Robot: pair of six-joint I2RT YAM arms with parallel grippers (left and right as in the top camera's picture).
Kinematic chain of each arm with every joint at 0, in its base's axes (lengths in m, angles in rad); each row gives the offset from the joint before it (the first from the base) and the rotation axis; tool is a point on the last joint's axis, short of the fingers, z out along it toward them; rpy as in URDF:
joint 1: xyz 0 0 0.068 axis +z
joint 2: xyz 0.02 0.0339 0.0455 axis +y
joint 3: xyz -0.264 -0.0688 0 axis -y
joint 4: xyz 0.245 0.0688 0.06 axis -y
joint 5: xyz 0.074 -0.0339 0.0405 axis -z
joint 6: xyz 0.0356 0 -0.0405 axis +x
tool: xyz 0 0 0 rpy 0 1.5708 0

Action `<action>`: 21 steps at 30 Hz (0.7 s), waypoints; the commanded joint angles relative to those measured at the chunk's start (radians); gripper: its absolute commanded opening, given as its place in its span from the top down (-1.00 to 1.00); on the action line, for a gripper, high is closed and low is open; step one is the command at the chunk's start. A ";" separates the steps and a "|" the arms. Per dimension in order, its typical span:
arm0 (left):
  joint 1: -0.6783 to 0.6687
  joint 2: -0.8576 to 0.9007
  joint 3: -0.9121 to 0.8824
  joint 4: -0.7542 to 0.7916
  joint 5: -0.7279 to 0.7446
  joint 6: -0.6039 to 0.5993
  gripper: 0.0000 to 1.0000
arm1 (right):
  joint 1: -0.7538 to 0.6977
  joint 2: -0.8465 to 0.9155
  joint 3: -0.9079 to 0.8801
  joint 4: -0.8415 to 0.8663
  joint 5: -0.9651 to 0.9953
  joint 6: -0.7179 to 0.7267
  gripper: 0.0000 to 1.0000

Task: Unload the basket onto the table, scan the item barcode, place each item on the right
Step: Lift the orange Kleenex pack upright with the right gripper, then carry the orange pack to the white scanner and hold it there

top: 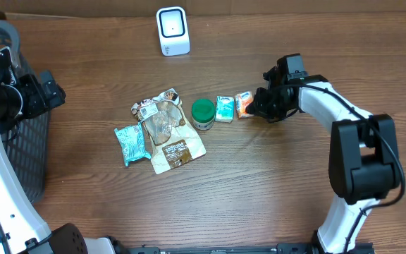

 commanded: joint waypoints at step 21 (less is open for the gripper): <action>-0.001 0.009 0.022 -0.003 0.015 0.015 -0.99 | -0.019 -0.331 0.000 0.482 -0.915 0.605 0.92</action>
